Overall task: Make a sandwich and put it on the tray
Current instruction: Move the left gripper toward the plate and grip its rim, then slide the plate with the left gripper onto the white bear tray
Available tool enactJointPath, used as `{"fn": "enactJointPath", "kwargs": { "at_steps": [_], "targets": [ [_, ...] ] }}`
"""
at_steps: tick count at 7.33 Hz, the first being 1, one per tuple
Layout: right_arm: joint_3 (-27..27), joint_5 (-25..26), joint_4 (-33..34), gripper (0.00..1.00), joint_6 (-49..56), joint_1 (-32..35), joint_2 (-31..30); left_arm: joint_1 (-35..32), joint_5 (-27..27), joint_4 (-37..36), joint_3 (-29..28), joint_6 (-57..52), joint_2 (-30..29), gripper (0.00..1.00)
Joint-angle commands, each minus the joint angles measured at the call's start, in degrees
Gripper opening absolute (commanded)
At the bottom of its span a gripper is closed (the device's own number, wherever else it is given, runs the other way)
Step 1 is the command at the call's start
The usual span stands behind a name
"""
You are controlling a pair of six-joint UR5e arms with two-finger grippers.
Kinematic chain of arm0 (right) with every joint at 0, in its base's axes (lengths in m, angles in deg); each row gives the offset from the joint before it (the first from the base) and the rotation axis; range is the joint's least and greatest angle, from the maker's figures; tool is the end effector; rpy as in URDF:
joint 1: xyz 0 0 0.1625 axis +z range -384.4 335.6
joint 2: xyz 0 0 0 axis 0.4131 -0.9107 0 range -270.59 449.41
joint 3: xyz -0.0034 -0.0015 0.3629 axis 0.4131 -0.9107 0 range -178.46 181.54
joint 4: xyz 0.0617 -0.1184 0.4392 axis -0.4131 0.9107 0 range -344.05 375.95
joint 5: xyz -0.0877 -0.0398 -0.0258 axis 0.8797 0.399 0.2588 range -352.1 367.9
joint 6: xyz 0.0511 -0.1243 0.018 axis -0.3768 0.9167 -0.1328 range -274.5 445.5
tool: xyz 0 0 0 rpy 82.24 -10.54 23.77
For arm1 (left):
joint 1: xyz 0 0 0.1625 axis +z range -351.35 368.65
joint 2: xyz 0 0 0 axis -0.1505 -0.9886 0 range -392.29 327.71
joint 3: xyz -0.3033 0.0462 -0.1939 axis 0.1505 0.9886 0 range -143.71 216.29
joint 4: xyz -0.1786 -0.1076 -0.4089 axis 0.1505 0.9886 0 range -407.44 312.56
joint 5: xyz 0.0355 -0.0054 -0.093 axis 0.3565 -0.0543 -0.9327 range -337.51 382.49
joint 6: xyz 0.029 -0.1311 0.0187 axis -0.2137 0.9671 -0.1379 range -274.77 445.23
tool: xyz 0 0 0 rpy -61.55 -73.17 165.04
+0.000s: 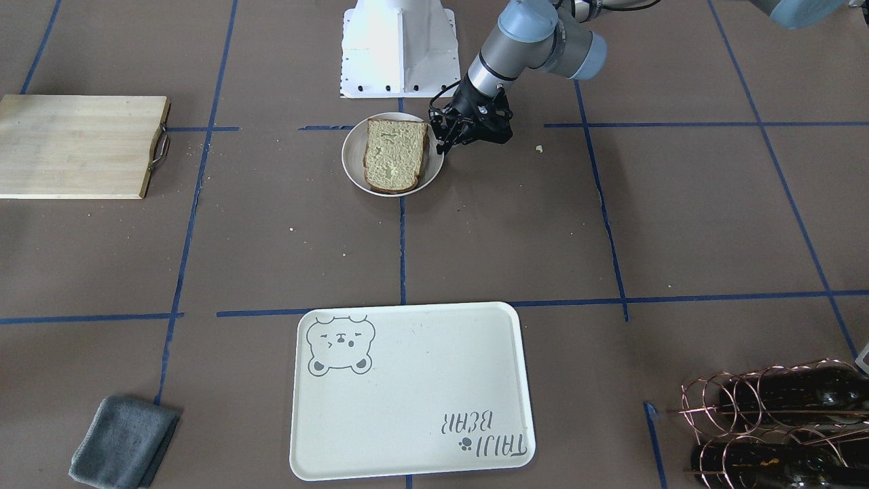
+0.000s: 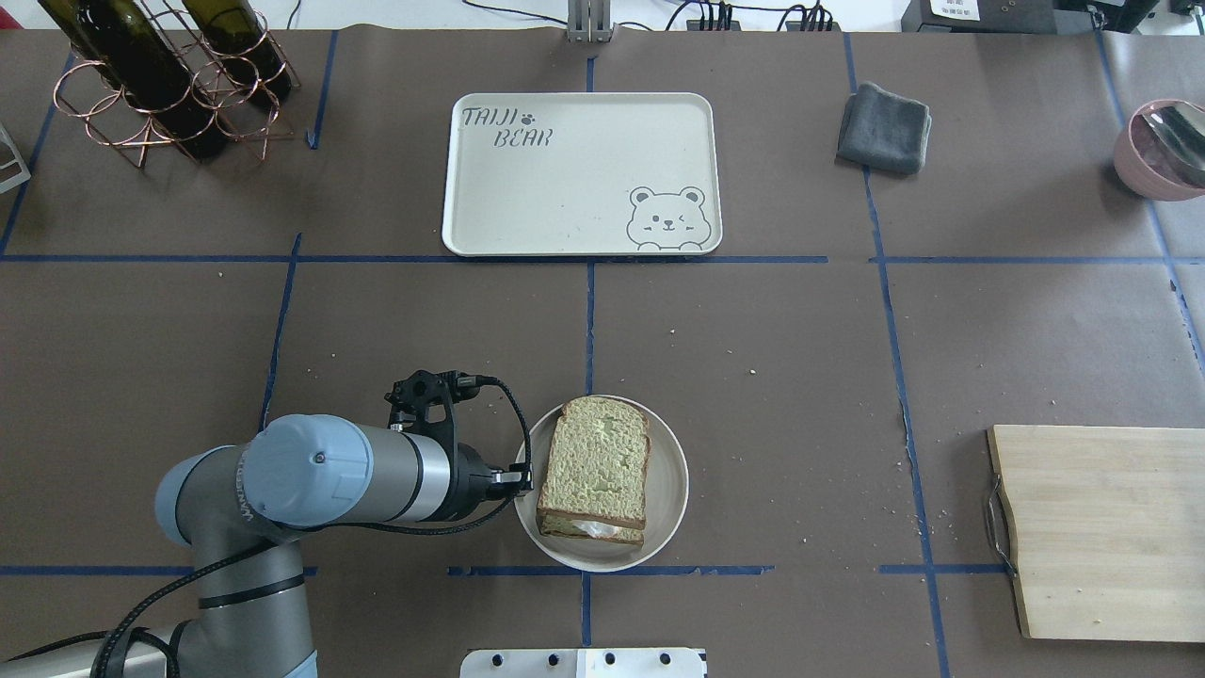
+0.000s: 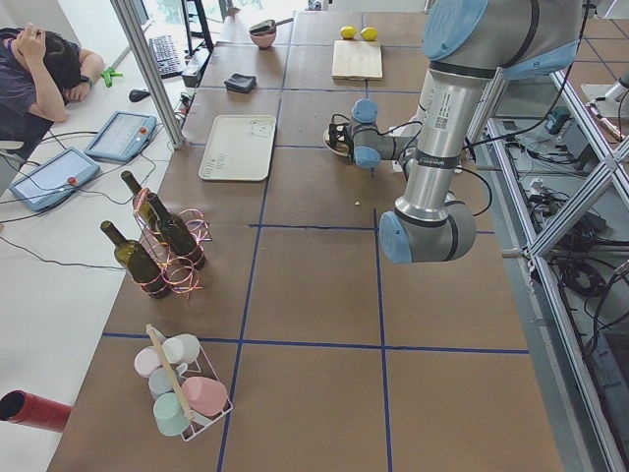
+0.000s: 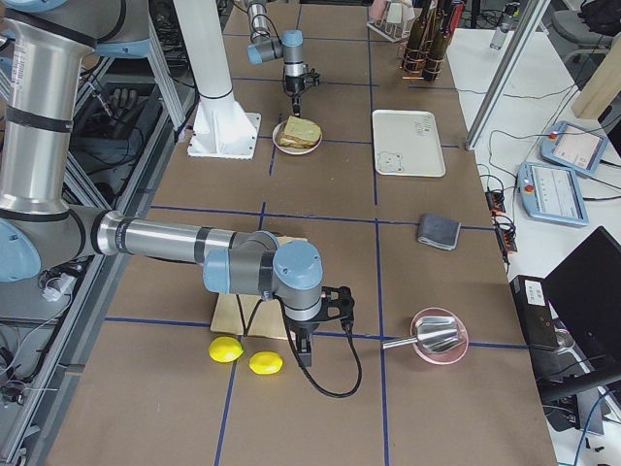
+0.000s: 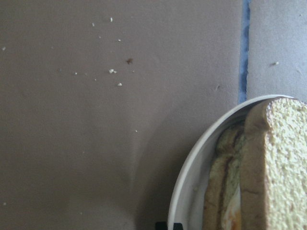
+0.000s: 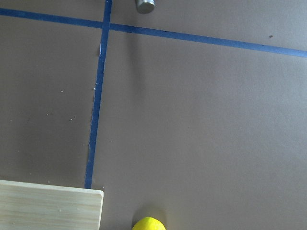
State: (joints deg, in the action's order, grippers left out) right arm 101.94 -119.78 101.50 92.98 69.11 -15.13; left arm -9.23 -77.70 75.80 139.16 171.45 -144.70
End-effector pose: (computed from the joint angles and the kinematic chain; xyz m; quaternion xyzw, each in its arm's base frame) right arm 0.0777 -0.4433 0.6523 0.0334 -0.3212 -0.0337 0.9458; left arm 0.5922 -0.3059 0.2004 0.0333 0.5646 -0.0514 0.8231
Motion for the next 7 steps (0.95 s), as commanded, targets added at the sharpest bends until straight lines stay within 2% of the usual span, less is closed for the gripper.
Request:
{"fn": "enactJointPath", "kwargs": {
  "at_steps": [1,2,3,5,7],
  "targets": [
    [-0.29,0.51,-0.03,1.00,-0.10,0.00,-0.13,-4.85,-0.70,-0.02,0.14,-0.17,-0.78,0.00],
    [-0.29,0.51,-0.03,1.00,-0.10,0.00,-0.13,-8.71,-4.80,-0.63,-0.82,-0.35,-2.27,0.00],
    [-0.29,0.42,-0.03,1.00,-0.10,0.00,-0.22,-13.18,-8.14,-0.63,-4.31,-0.78,-5.15,0.00],
    [-0.47,0.42,-0.03,1.00,-0.28,0.00,-0.31,-21.37,-10.98,-0.46,-18.77,-6.73,-16.03,0.00],
    [-0.91,0.42,-0.12,1.00,-0.37,0.00,-0.57,-26.13,-13.09,-0.11,-29.86,-10.78,-23.08,0.00]
  ]
}}
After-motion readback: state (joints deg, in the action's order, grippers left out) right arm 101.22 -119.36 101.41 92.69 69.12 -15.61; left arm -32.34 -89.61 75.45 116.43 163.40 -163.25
